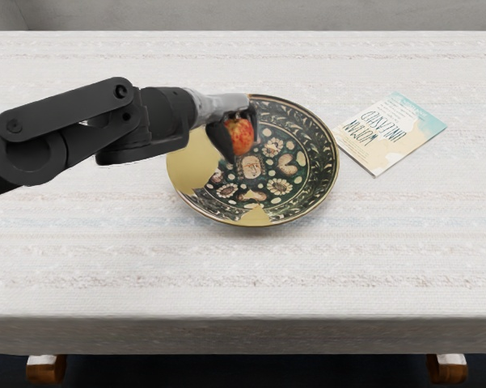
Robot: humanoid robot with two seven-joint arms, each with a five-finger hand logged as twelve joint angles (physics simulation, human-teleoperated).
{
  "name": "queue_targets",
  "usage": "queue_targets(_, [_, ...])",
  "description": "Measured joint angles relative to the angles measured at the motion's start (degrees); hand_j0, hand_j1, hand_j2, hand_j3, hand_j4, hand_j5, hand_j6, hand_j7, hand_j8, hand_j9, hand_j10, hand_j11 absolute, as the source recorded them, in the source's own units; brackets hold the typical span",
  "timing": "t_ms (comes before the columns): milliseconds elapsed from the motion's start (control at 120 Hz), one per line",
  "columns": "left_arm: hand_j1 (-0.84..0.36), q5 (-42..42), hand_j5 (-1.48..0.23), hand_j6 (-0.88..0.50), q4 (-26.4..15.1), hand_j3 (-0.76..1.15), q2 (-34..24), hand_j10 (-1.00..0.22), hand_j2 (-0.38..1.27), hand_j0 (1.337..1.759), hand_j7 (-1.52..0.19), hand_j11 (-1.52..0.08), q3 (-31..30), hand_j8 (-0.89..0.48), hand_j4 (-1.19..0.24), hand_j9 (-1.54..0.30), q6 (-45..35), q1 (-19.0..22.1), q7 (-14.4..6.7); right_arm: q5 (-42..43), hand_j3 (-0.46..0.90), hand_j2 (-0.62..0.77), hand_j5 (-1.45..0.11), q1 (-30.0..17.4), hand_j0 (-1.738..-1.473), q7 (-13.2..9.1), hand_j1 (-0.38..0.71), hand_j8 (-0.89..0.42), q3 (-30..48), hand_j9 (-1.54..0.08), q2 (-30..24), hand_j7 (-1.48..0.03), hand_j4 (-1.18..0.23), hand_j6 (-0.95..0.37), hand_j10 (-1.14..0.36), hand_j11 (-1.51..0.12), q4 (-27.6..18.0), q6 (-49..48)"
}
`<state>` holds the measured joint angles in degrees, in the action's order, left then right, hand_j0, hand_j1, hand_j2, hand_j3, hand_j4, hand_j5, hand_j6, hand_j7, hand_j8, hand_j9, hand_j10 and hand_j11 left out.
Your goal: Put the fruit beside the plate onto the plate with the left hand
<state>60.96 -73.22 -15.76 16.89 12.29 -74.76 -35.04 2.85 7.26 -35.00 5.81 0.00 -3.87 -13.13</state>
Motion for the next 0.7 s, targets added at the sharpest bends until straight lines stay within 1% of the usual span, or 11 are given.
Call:
queue_targets(75, [-0.37, 0.15, -1.04, -0.29, 3.44, 0.00, 0.73, -0.74, 0.28, 1.645, -1.04, -1.04, 0.00, -0.35, -0.50, -1.04, -0.02, -0.77, 0.01, 0.02, 0.00, 0.00, 0.00, 0.27, -1.658, 0.00, -0.35, 0.00, 0.00, 0.00, 0.00, 0.00, 0.00, 0.00, 0.00, 0.00, 0.00, 0.02])
queue_targets(125, [-0.38, 0.19, -1.04, -0.28, 5.04, 0.00, 1.15, -0.74, 0.28, 1.645, -1.04, -1.04, -0.01, -0.34, -0.50, -1.04, -0.02, -0.82, 0.01, 0.03, 0.00, 0.00, 0.00, 0.39, -1.658, 0.00, -0.35, 0.00, 0.00, 0.00, 0.00, 0.00, 0.00, 0.00, 0.00, 0.00, -0.01, 0.02])
queue_targets(150, [-0.38, 0.36, -1.04, -0.29, 5.81, 0.00, 2.27, -0.74, 0.27, 1.645, -1.04, -1.04, -0.03, -0.34, -0.50, -1.04, -0.02, -0.86, 0.00, 0.03, 0.00, 0.00, 0.00, 0.46, -1.658, 0.00, -0.35, 0.00, 0.00, 0.00, 0.00, 0.00, 0.00, 0.00, 0.00, 0.00, -0.01, 0.03])
queue_targets(200, [-0.37, 0.26, -1.04, -0.29, 7.75, 0.00, 4.35, -0.74, 0.29, 1.645, -1.04, -1.04, -0.11, -0.35, -0.50, -1.04, -0.05, -0.82, 0.01, 0.04, 0.00, 0.00, 0.00, 0.57, -1.658, 0.00, -0.35, 0.00, -0.01, 0.00, 0.00, 0.00, 0.00, 0.00, 0.00, 0.00, 0.00, 0.03])
queue_targets(258, [-0.37, 0.18, -1.04, -0.29, 9.80, 0.00, 5.35, -0.74, 0.28, 1.646, -1.04, -1.04, -0.20, -0.35, -0.50, -1.03, -0.11, -0.74, 0.01, 0.04, 0.00, 0.00, 0.00, 0.67, -1.658, 0.00, -0.35, 0.00, -0.01, 0.00, 0.00, 0.00, 0.00, 0.00, 0.00, 0.00, 0.00, 0.03])
queue_targets(283, [-0.36, 0.05, -1.00, -0.30, 10.39, 0.00, 5.32, -0.71, 0.27, 1.647, -1.00, -1.00, -0.07, -0.36, -0.50, -0.99, -0.22, -0.74, 0.02, 0.05, 0.00, 0.00, 0.00, 0.70, -1.658, 0.00, -0.35, 0.00, -0.01, 0.00, 0.00, 0.00, 0.00, 0.00, 0.00, 0.00, 0.00, 0.03])
queue_targets(317, [-0.31, -0.05, -0.92, -0.31, 11.00, 0.00, 5.45, -0.66, 0.24, 1.648, -0.92, -0.92, 0.47, -0.37, -0.48, -0.91, -0.37, -0.64, 0.02, 0.05, 0.00, 0.00, 0.00, 0.74, -1.658, 0.00, -0.35, 0.00, 0.00, 0.00, 0.00, 0.00, 0.00, 0.00, 0.00, 0.00, -0.02, 0.03])
queue_targets(408, [-0.17, -0.29, -0.70, -0.28, 11.92, 0.00, 5.84, -0.49, 0.17, 1.652, -0.69, -0.69, 2.23, -0.31, -0.38, -0.69, -0.67, -0.38, 0.03, 0.01, 0.00, 0.00, 0.00, 0.79, -1.658, 0.00, -0.35, 0.00, 0.05, 0.00, 0.00, 0.00, 0.00, 0.00, 0.00, 0.00, -0.06, 0.00])
queue_targets(458, [-0.11, -0.34, -0.60, -0.26, 12.17, 0.00, 5.91, -0.43, 0.14, 1.653, -0.60, -0.59, 2.71, -0.28, -0.34, -0.59, -0.78, -0.38, 0.03, 0.02, 0.00, 0.00, 0.00, 0.80, -1.658, 0.00, -0.35, 0.00, 0.05, 0.00, 0.00, 0.00, 0.00, 0.00, 0.00, 0.00, -0.07, -0.02])
queue_targets(642, [0.05, -0.60, -0.37, -0.20, 12.44, 0.00, 6.60, -0.27, 0.08, 1.656, -0.37, -0.37, 3.54, -0.21, -0.24, -0.37, -0.92, -0.38, 0.04, 0.03, 0.00, 0.00, 0.00, 0.86, -1.658, 0.00, -0.35, 0.00, 0.02, 0.00, 0.00, 0.00, 0.00, 0.00, 0.00, 0.00, -0.08, -0.05])
queue_targets(700, [0.12, -4.61, -0.29, -0.16, 12.25, 0.00, 5.45, -0.21, 0.06, 1.657, -0.28, -0.28, 4.23, -0.17, -0.18, -0.28, -0.81, -0.46, 0.04, 0.00, 0.00, 0.00, 0.00, 0.89, -1.658, 0.00, -0.35, 0.00, 0.04, 0.00, 0.00, 0.00, 0.00, 0.00, 0.00, 0.00, -0.08, -0.09])
